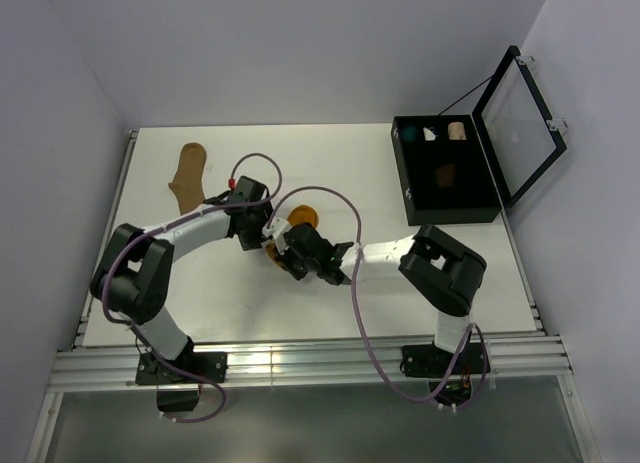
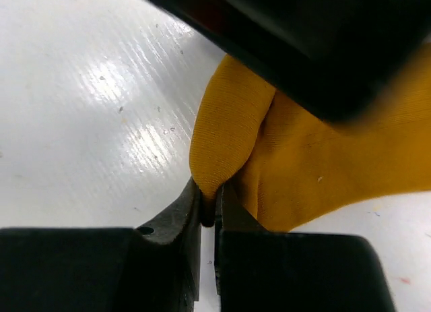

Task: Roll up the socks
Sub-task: Roll the sock at the center of the board.

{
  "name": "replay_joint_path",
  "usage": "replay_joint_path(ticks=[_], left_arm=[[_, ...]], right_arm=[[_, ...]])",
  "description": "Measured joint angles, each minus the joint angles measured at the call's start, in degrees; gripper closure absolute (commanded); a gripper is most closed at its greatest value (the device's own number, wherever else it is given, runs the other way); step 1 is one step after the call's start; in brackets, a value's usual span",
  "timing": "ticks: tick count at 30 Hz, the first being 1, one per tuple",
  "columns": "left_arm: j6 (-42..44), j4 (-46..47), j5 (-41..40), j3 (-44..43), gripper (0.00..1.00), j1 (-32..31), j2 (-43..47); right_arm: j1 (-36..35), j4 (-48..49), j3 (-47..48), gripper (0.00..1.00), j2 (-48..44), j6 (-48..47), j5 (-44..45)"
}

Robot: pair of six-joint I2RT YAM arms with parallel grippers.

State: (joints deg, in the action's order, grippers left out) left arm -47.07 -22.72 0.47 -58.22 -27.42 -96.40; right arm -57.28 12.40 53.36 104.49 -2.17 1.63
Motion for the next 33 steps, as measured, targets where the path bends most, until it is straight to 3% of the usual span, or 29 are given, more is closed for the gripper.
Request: replay_joint_path(ticks=[9, 16, 23, 33], left_arm=[[-5.81, 2.82, -5.14, 8.59, 0.31, 4.79, 11.50], [-8.79, 7.52, -3.67, 17.03, 0.31, 4.83, 17.84], [-12.55, 11.32, -2.14, 20.85, 0.33, 1.29, 18.88], [-17.70, 16.48, -2.08, 21.88, 0.40, -0.17, 15.82]], right_arm=[[10.73, -1.57, 1.11, 1.00, 0.63, 11.96, -25.18], [17.00, 4.09, 1.88, 1.00, 6.91, 23.96, -43.12], [20.70, 11.91, 1.79, 1.00, 12.07, 34.67, -52.39], [21.90, 15.82, 1.79, 1.00, 14.34, 41.27, -54.97]])
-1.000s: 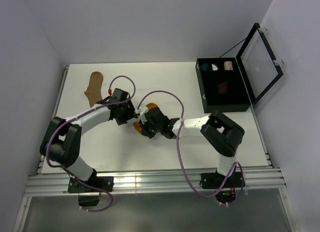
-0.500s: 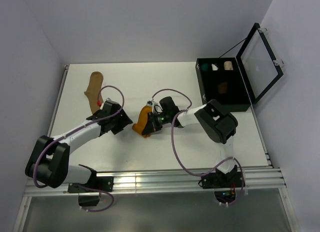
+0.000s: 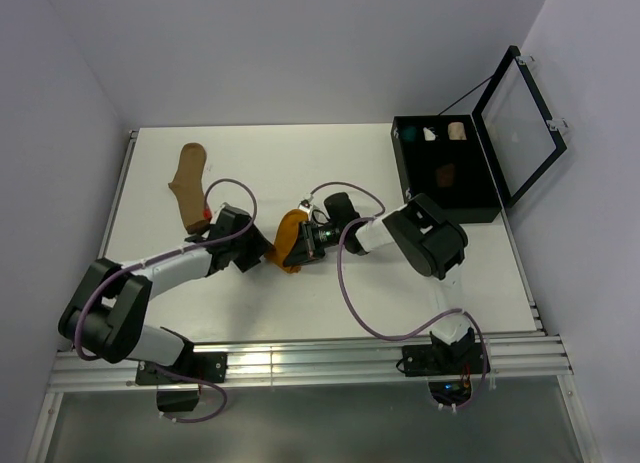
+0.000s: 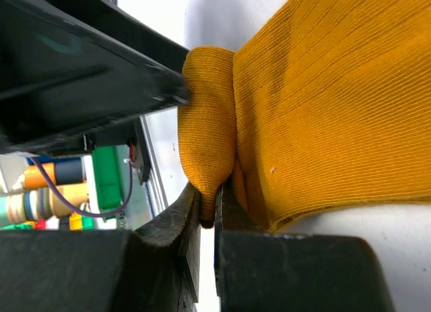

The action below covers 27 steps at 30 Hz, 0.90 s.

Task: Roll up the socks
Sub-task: Roll the sock at the center of the board.

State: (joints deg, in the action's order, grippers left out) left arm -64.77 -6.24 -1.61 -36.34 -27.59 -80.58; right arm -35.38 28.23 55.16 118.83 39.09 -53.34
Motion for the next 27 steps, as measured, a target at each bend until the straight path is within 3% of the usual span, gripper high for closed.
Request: replay_joint_path(ticks=[12, 15, 16, 18, 22, 27], left_arm=[[-2.73, 3.08, -0.79, -0.02, 0.49, -1.38, -3.85], [-3.30, 4.33, -0.79, -0.68, 0.60, -1.40, -5.33], [-3.37, 4.48, -0.79, -0.98, 0.69, -1.38, -5.88], [-3.39, 4.50, -0.79, -1.57, 0.78, -1.38, -6.80], [-2.56, 3.96, -0.74, -3.08, 0.92, -1.51, -7.69], [1.38, 1.44, -0.31, -6.23, 0.97, -1.90, -9.51]], right_arm=[[1.07, 6.86, -0.35, 1.00, 3.50, 8.26, -1.77], [1.20, 7.34, -0.46, 1.00, 3.52, 9.16, -1.51], [1.25, 7.37, -0.50, 0.99, 3.50, 9.25, -1.27], [1.27, 7.13, -0.55, 0.96, 3.48, 9.01, -0.85], [1.25, 4.72, -1.38, 0.77, 1.18, 6.34, 1.95], [1.25, -0.28, -4.24, 0.52, -5.75, 0.46, 8.39]])
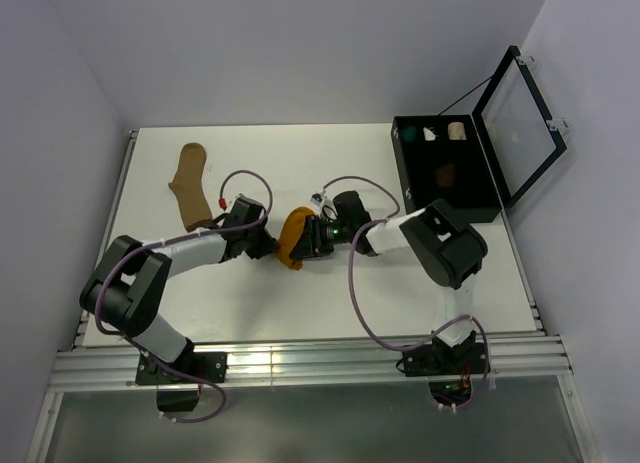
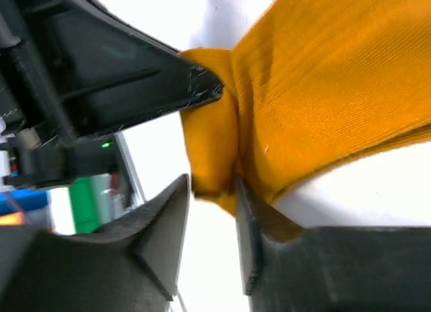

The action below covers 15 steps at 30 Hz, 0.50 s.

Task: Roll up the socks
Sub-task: Roll the sock at the center of the board.

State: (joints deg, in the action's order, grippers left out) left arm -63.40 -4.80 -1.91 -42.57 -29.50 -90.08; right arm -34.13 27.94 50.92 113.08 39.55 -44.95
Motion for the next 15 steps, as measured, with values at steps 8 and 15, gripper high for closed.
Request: replay_joint_path(ticks=[8, 15], left_arm=[[9.88, -5.35, 2.60, -9.16, 0.96, 0.04, -6.40], [14.73, -8.55, 4.59, -12.74, 0.96, 0.15, -8.52]], right_arm=[[-4.24, -10.86, -2.29, 0.44, -15.32, -15.91, 22.03], [-17.84, -13.11, -2.29, 0.40, -19.85, -30.25, 44.59]])
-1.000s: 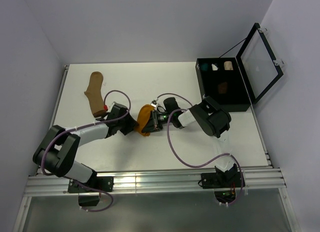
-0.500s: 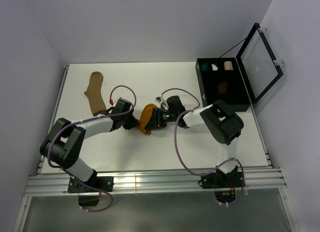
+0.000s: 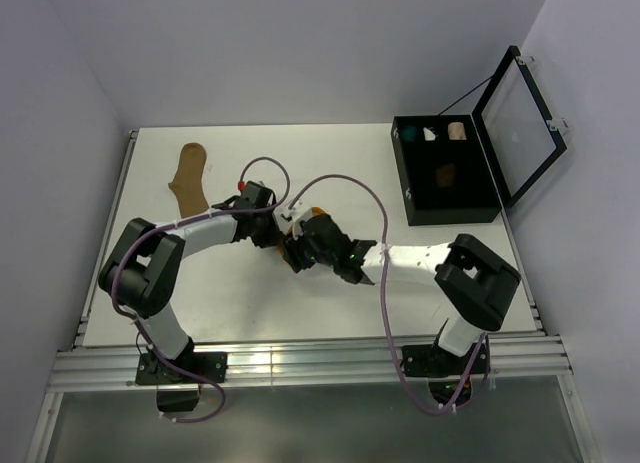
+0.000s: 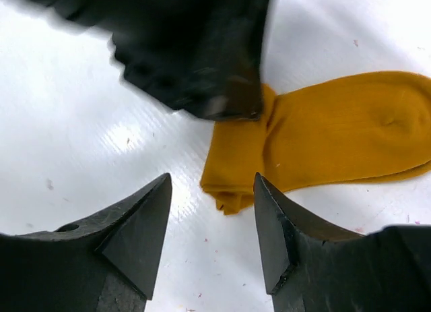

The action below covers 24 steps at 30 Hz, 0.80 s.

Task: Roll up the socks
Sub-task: Roll the sock at the center of the board.

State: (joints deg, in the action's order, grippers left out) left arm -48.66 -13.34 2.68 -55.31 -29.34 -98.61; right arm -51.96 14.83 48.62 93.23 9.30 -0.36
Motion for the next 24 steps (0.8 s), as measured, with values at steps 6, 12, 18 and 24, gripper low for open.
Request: replay_joint_path(ticks=[6, 12, 18, 24], left_arm=[[1.68, -1.42, 0.63, -1.27, 0.96, 0.04, -0.66], [2.51, -1.70, 1.03, -1.42, 0.96, 0.07, -0.68], [2.54, -1.97, 1.20, -1.70, 0.95, 0.07, -0.98], [2.54, -2.10, 1.77, -1.95, 0.94, 0.26, -1.25]], right_arm=[[-7.63, -0.33, 0.22, 0.38, 2.23, -9.25, 12.41], [-10.38, -1.11, 2.36, 0.38, 7.61, -14.36, 17.92], [-11.23, -1.16, 3.78, 0.41, 10.56, -16.94, 20.39], [-11.74, -0.72, 4.59, 0.60, 13.27, -18.71, 23.15]])
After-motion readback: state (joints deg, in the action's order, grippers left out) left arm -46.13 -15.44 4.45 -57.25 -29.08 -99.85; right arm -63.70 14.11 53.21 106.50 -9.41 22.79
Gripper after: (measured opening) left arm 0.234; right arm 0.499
